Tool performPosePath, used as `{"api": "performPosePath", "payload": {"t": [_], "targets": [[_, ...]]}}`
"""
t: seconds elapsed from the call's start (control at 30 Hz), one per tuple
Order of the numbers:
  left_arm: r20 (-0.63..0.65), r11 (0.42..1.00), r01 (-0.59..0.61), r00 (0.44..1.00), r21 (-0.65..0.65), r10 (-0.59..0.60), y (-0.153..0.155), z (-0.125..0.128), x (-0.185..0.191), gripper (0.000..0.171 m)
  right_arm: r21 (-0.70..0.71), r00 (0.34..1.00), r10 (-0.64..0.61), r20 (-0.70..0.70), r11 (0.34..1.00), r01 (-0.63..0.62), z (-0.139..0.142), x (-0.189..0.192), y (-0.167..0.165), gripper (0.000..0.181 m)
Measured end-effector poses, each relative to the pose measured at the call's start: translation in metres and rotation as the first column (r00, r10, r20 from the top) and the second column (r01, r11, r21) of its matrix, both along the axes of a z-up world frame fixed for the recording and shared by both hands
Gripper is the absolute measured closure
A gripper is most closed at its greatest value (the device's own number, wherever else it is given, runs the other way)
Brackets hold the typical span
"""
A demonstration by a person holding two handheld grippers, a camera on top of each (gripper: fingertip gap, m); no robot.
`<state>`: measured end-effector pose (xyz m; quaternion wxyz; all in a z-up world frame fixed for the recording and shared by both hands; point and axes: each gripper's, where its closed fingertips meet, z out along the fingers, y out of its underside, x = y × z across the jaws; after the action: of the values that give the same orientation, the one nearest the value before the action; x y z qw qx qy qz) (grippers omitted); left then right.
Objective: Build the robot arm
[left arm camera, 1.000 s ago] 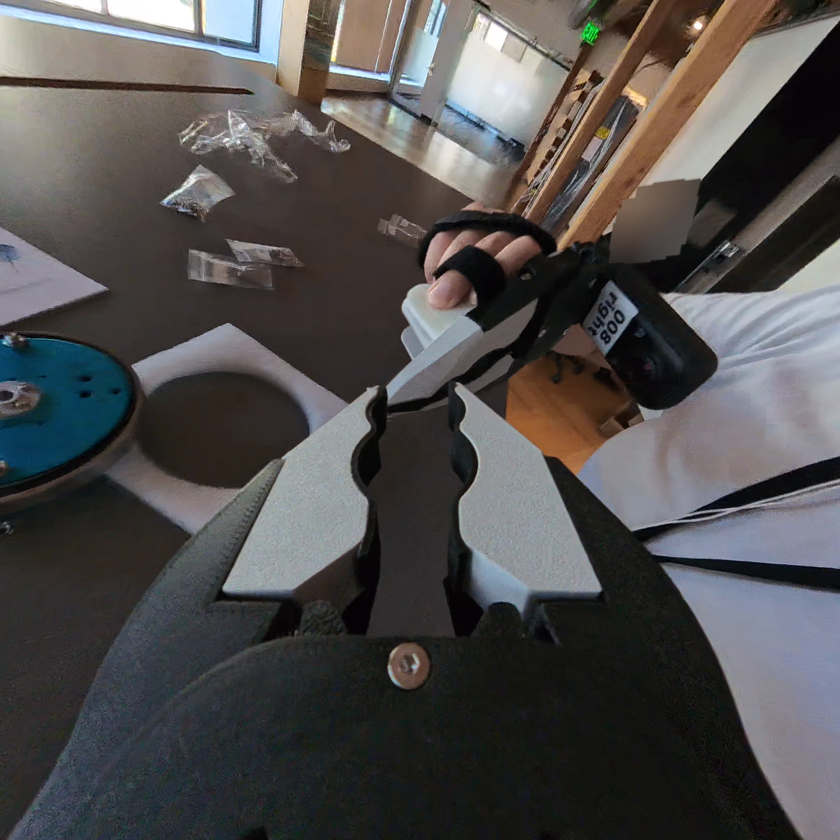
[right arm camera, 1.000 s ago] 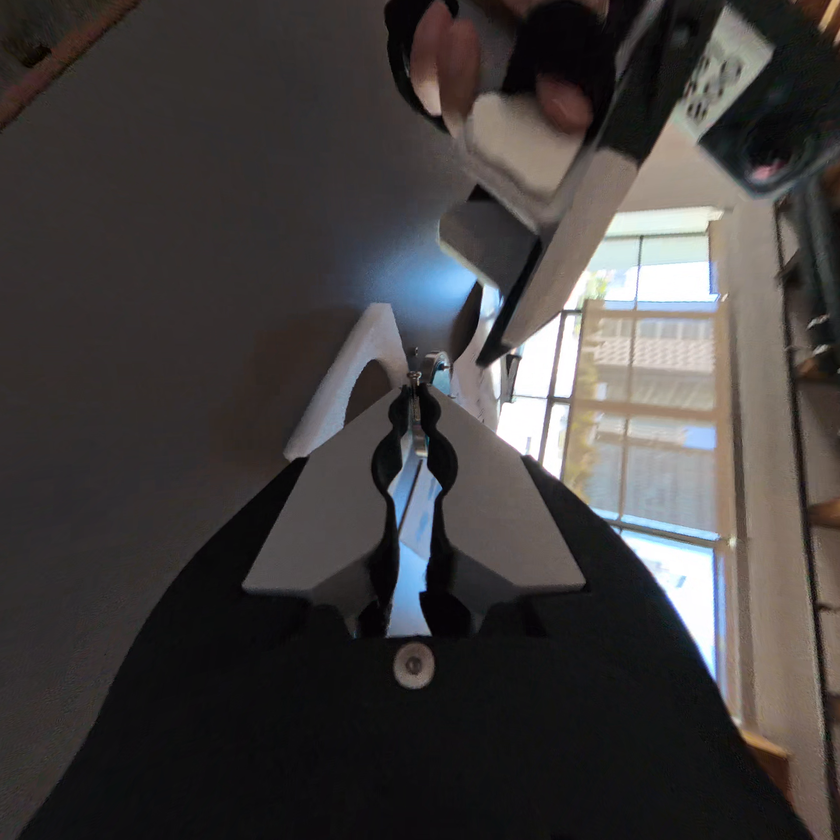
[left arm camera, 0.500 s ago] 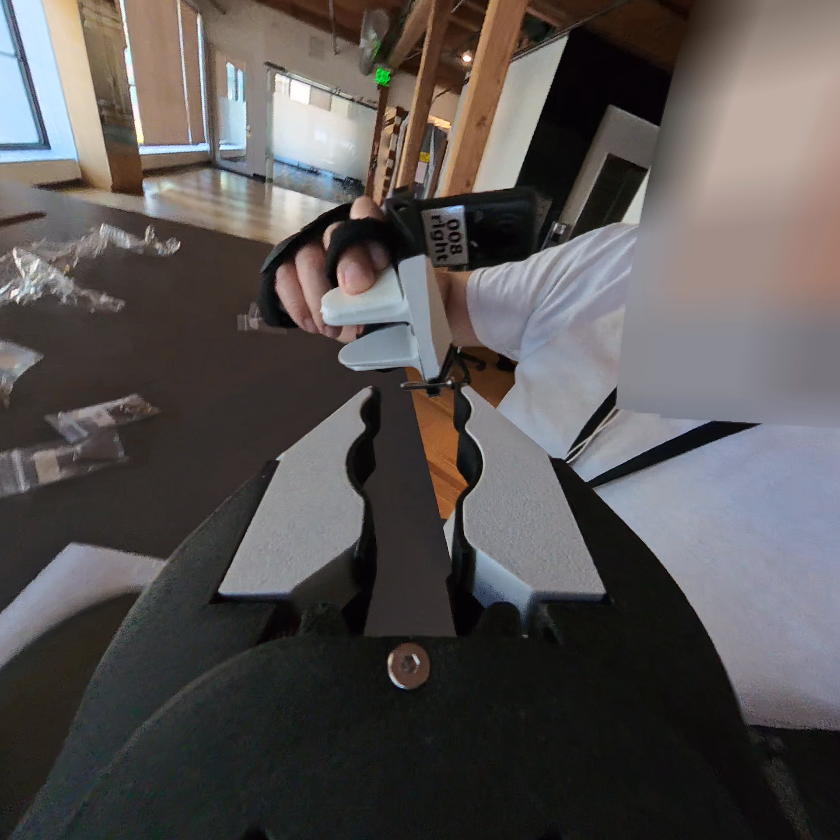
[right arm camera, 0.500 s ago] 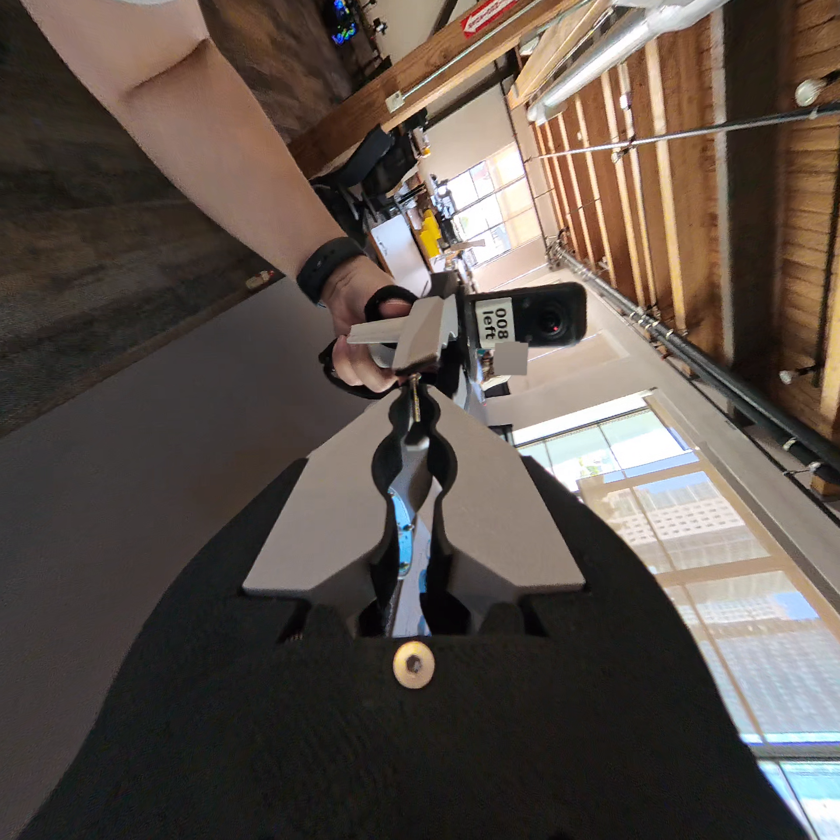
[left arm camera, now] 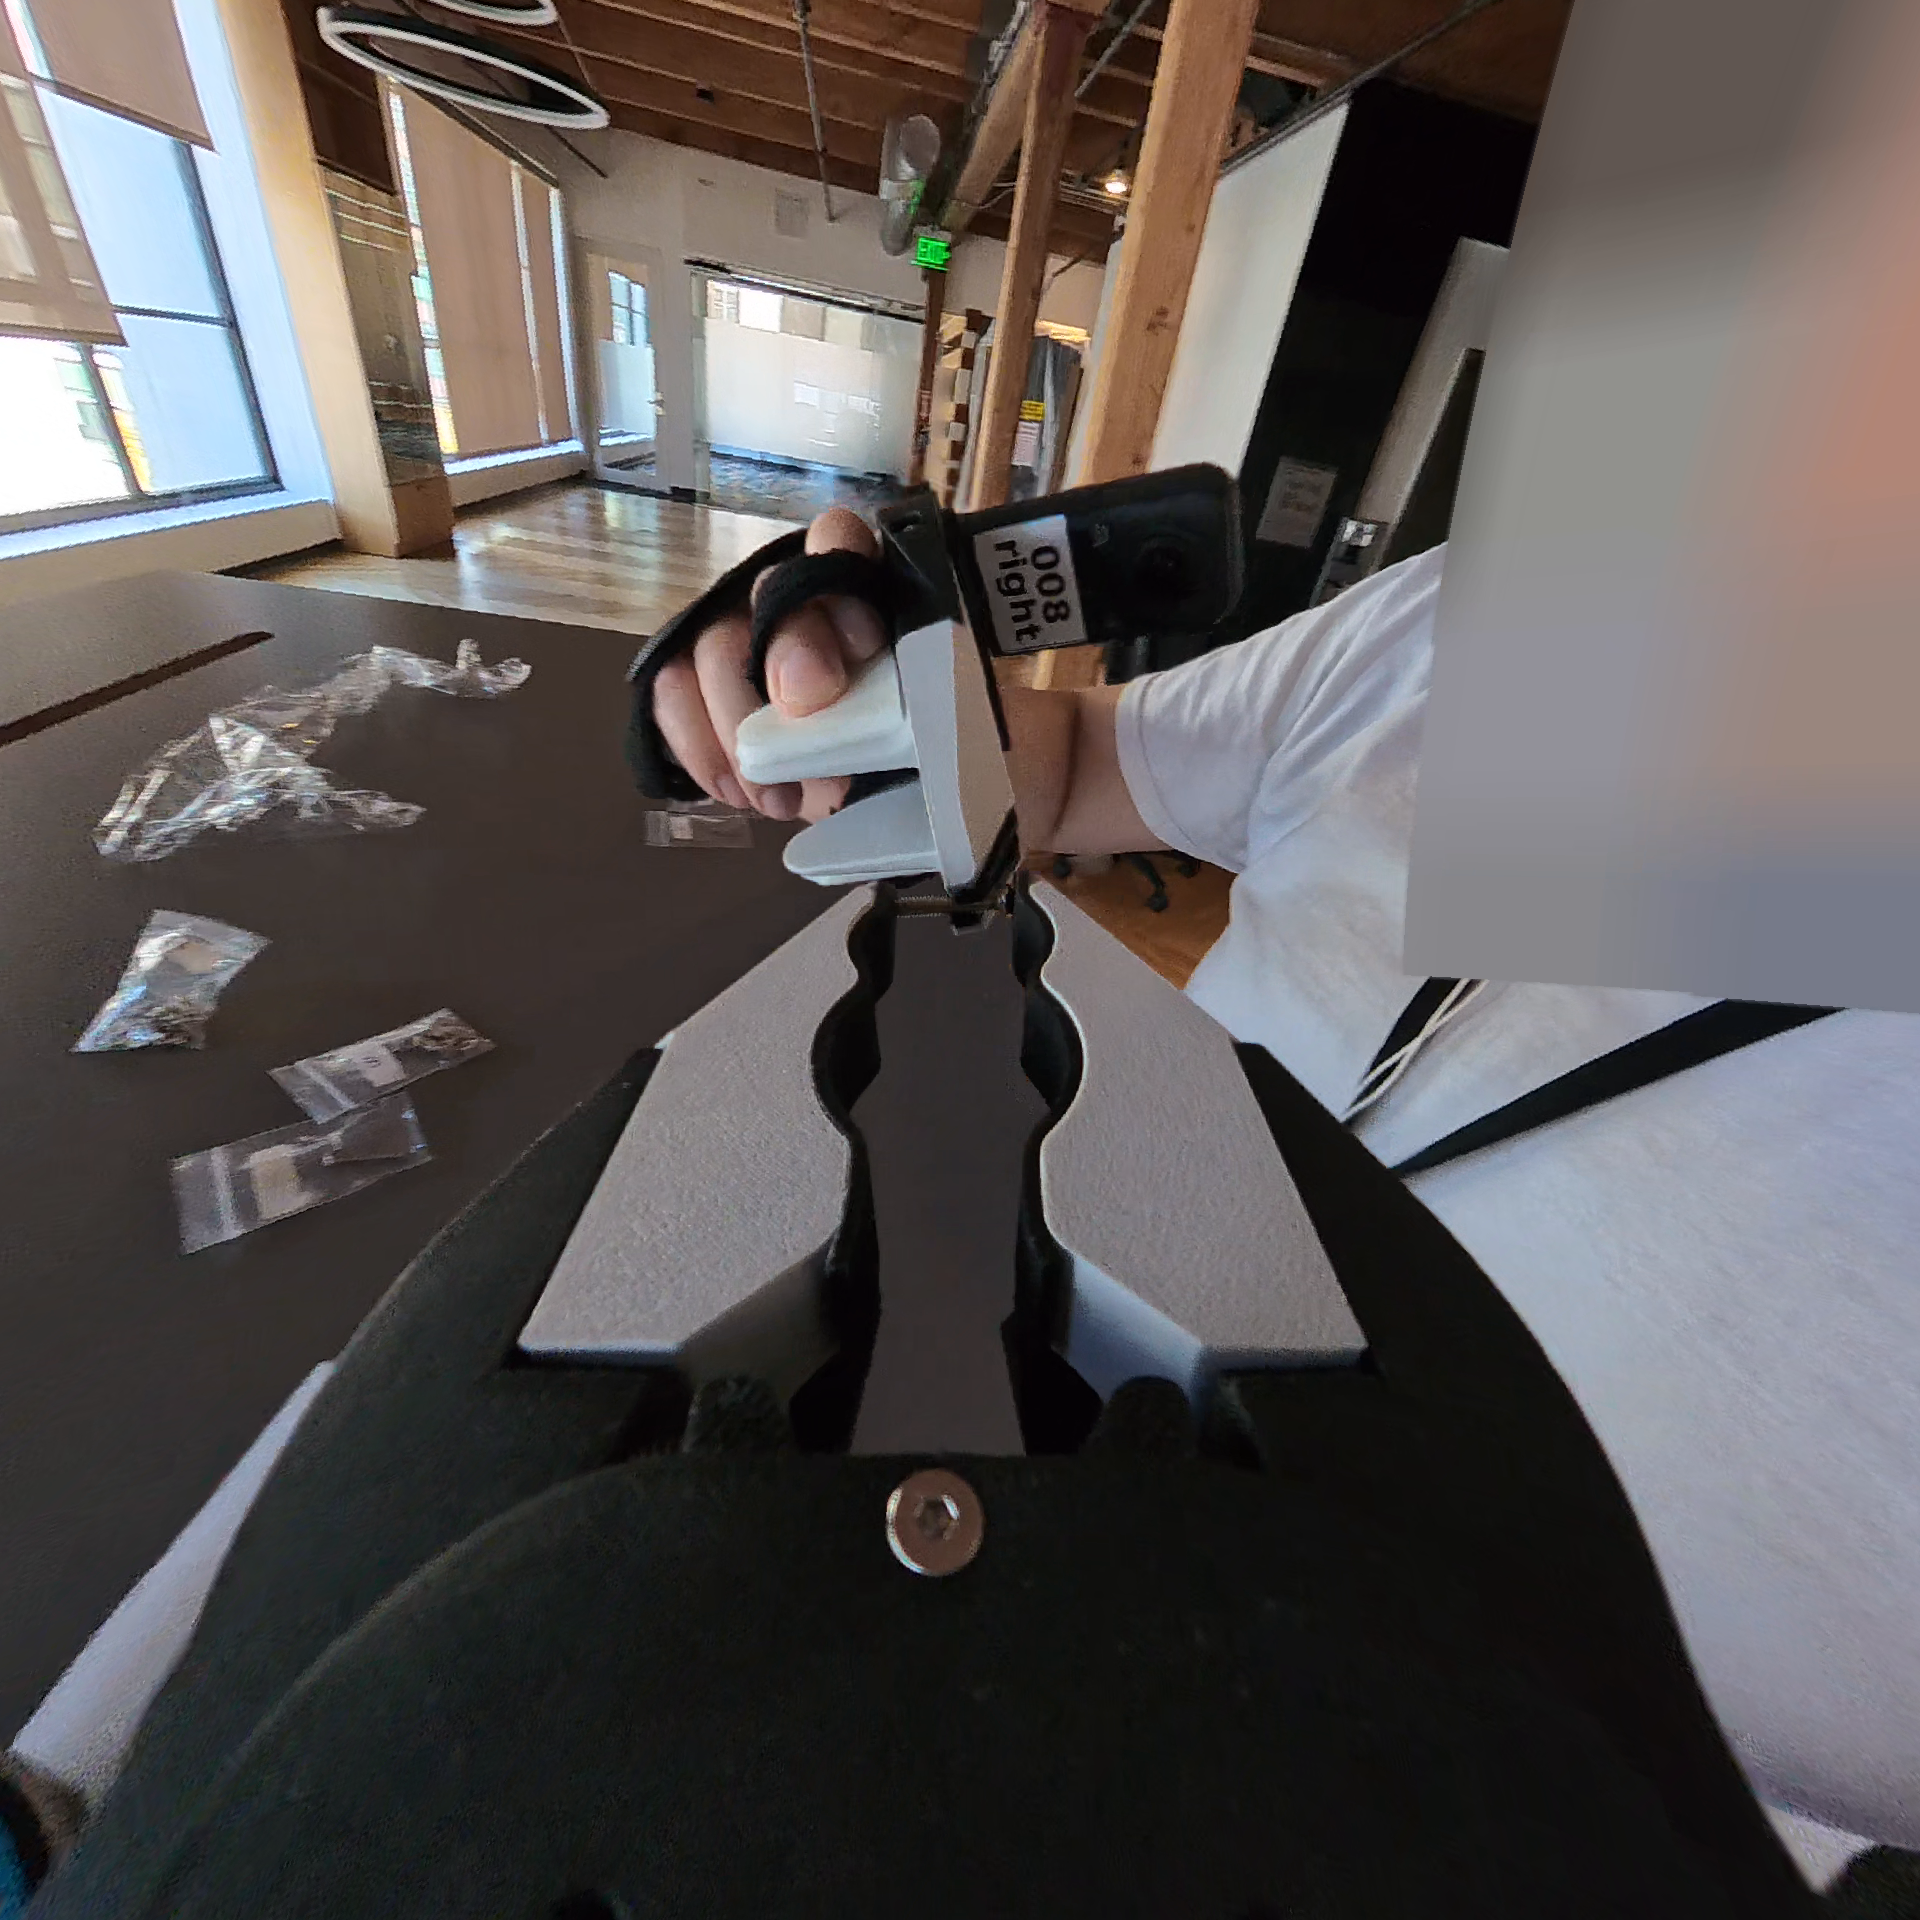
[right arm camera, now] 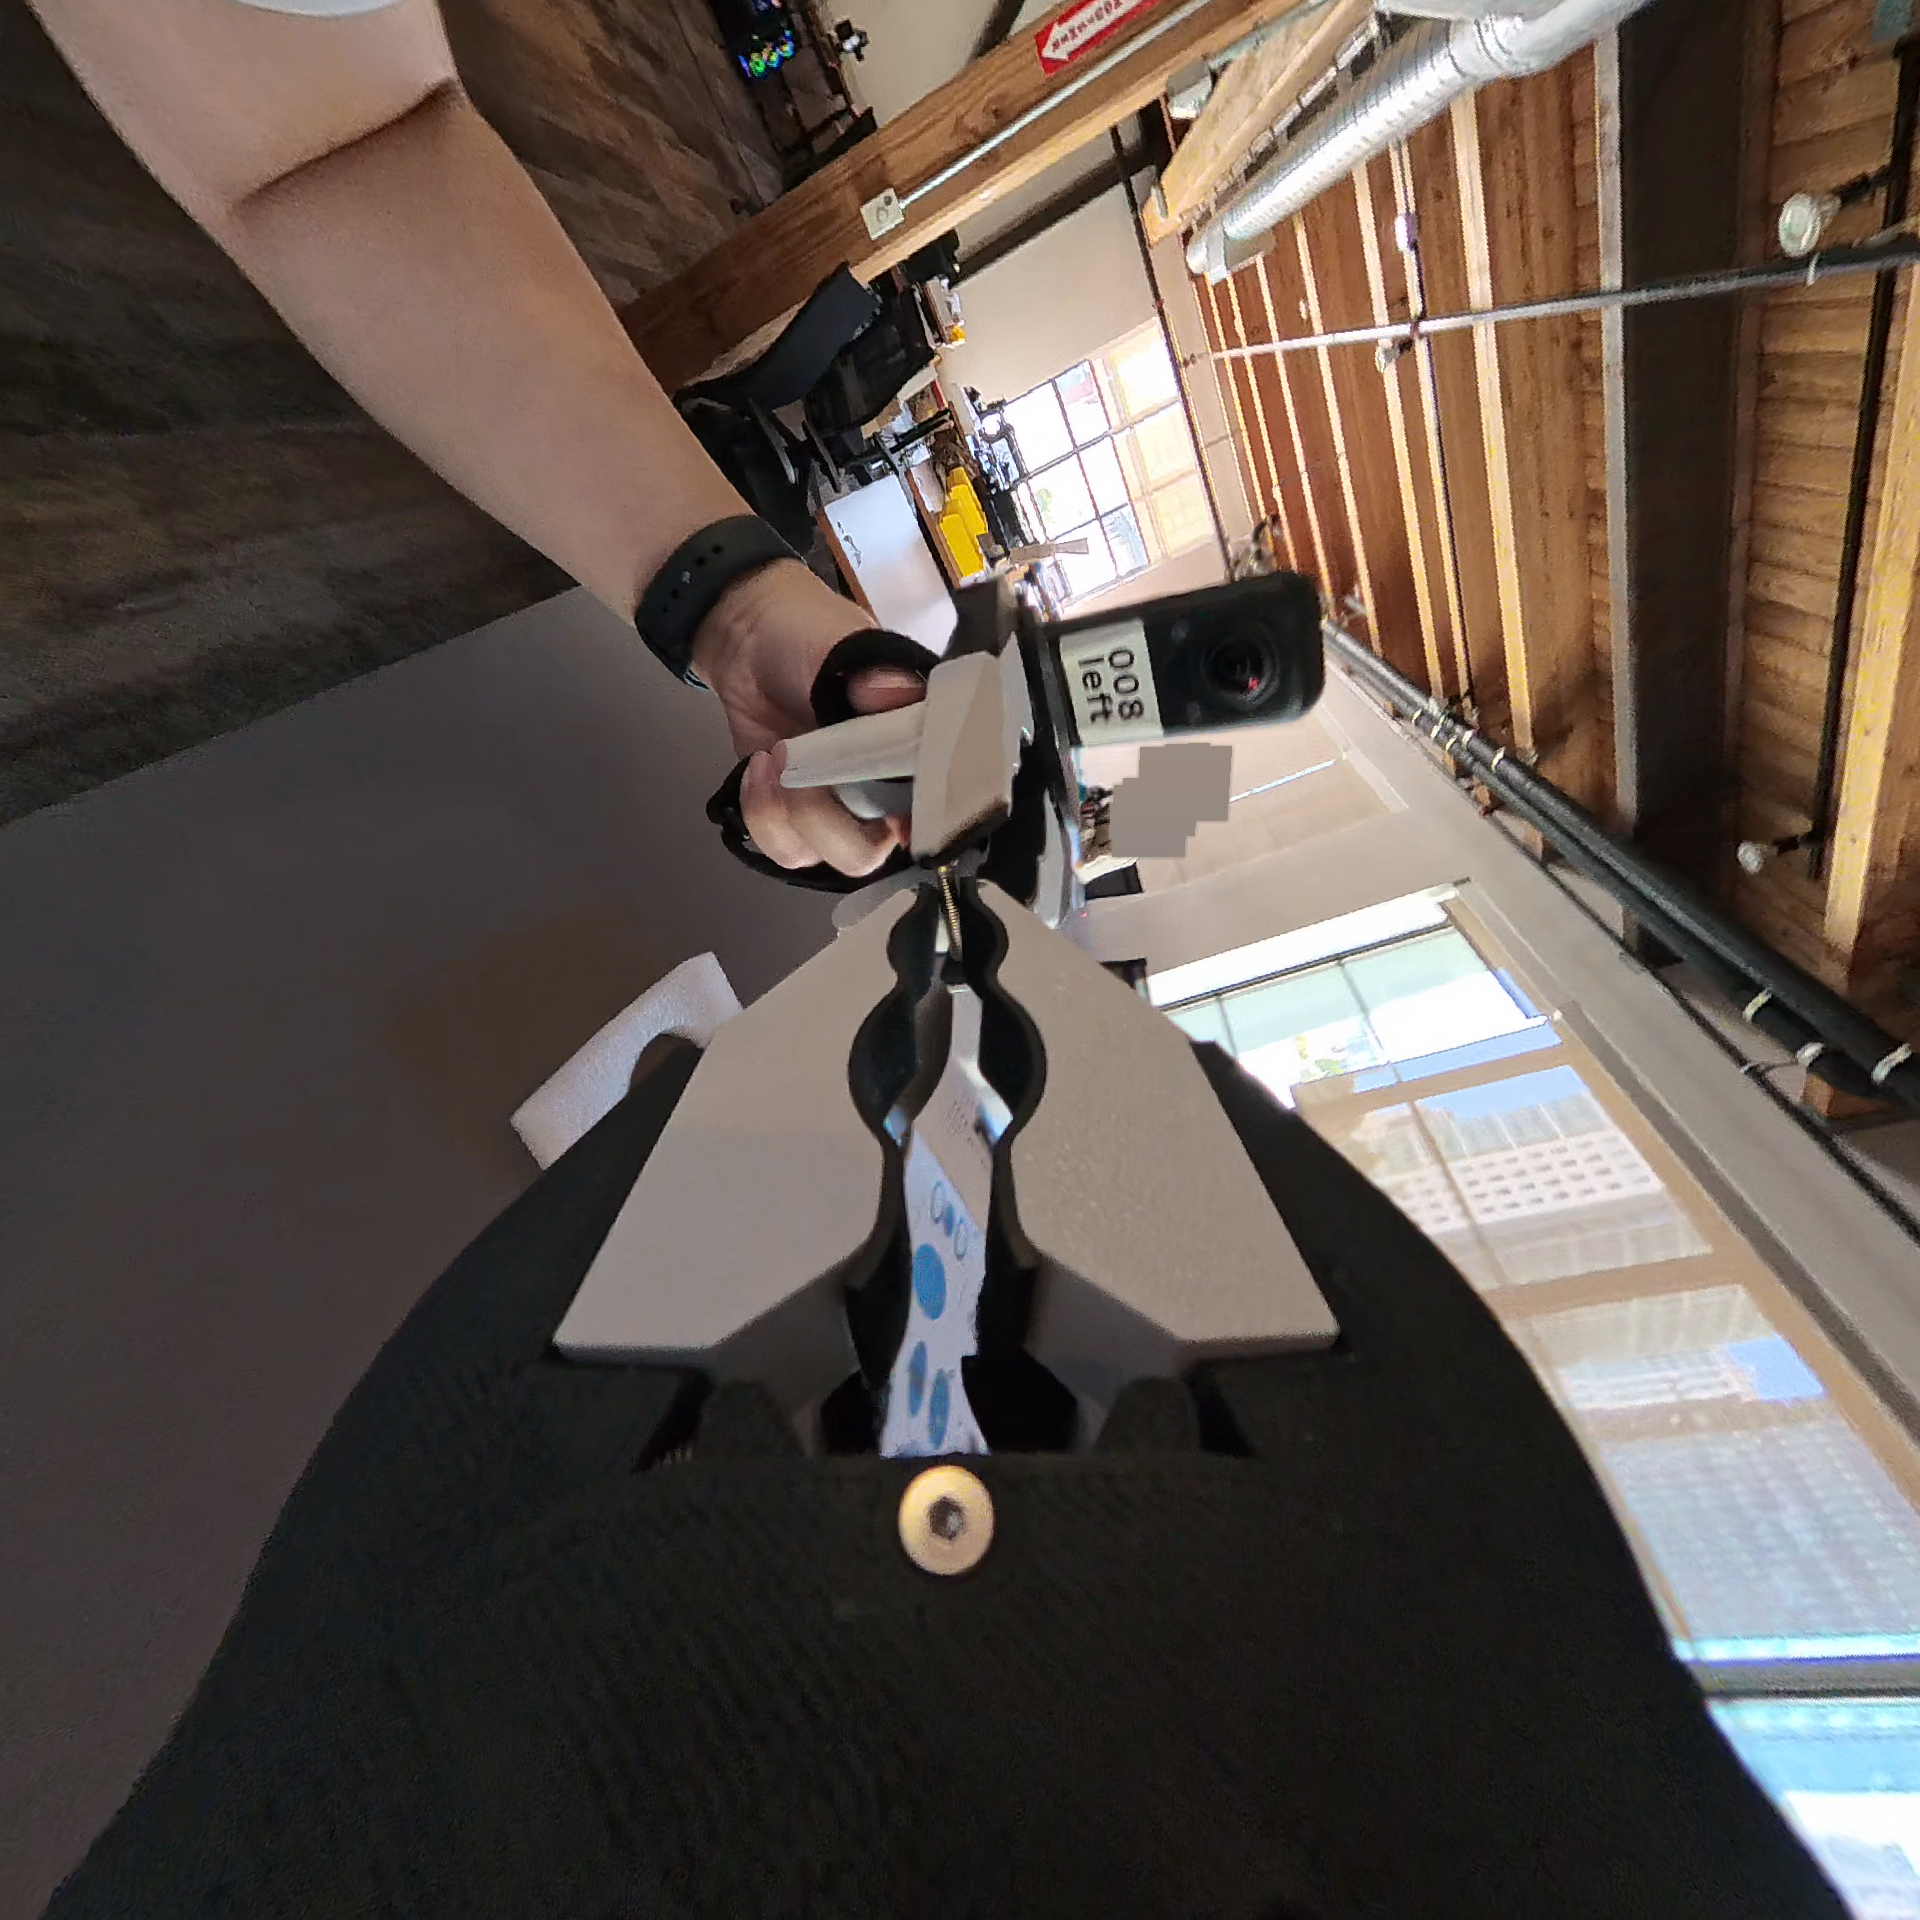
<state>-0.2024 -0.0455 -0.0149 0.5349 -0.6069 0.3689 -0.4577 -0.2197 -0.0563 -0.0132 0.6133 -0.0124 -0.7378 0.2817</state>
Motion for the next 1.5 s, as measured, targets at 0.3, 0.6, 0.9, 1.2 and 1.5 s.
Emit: {"api": "performPosePath", "payload": {"t": [0.3, 0.6, 0.9, 1.2, 1.5], "targets": [[-0.264, 0.901, -0.423, 0.862, 0.097, 0.434, 0.028, -0.042, -0.031, 0.150, -0.559, 0.882, -0.086, 0.462, 0.745, 0.365, -0.047, -0.005, 0.071, 0.163], [-0.580, 0.640, -0.764, 0.489, 0.075, 0.652, -0.016, -0.129, -0.085, 0.150, -0.620, 0.551, 0.285, 0.784, 0.339, 0.708, -0.119, 0.024, 0.042, 0.146], [-0.502, 0.602, -0.731, 0.408, 0.321, 0.762, 0.003, -0.126, -0.037, 0.150, -0.680, 0.567, 0.492, 0.661, 0.073, 0.730, -0.120, 0.008, 0.035, 0.148], [-0.660, 0.647, -0.745, 0.407, 0.159, 0.631, 0.002, -0.150, -0.037, 0.149, -0.474, 0.505, 0.028, 0.863, 0.391, 0.789, -0.146, 0.030, 0.074, 0.137], [-0.688, 0.647, -0.757, 0.515, -0.086, 0.512, 0.006, -0.167, -0.040, 0.150, -0.381, 0.470, -0.269, 0.841, 0.322, 0.866, -0.171, 0.041, 0.117, 0.093]]}}
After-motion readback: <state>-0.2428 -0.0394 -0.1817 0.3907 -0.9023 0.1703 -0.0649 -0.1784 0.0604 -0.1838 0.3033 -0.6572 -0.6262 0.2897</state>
